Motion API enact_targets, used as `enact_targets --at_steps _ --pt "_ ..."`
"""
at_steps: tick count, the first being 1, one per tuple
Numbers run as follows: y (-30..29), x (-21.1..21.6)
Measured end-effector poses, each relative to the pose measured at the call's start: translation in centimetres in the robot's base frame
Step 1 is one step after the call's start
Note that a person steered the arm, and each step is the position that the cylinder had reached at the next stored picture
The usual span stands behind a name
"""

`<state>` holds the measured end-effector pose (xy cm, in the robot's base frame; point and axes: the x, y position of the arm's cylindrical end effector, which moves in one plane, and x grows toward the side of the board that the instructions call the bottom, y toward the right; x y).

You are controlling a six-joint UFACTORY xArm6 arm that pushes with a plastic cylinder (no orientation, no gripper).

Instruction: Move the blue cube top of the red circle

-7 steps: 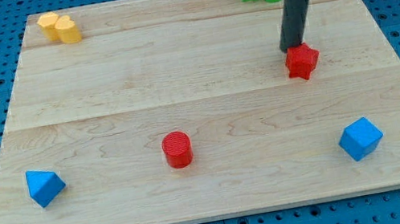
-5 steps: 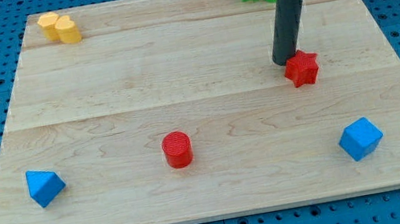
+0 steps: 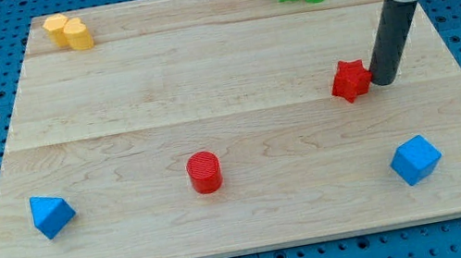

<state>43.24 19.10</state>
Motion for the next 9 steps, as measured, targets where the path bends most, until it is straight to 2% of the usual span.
enact_targets --at_steps 1,2,3,4,6,8,9 --pt "-0.3 1.6" --pt "8.0 6.6" --pt "8.6 12.8" --pt "7.5 15.8" --pt "7.4 15.7" --pt "3.2 16.2" --pt "1.6 13.1"
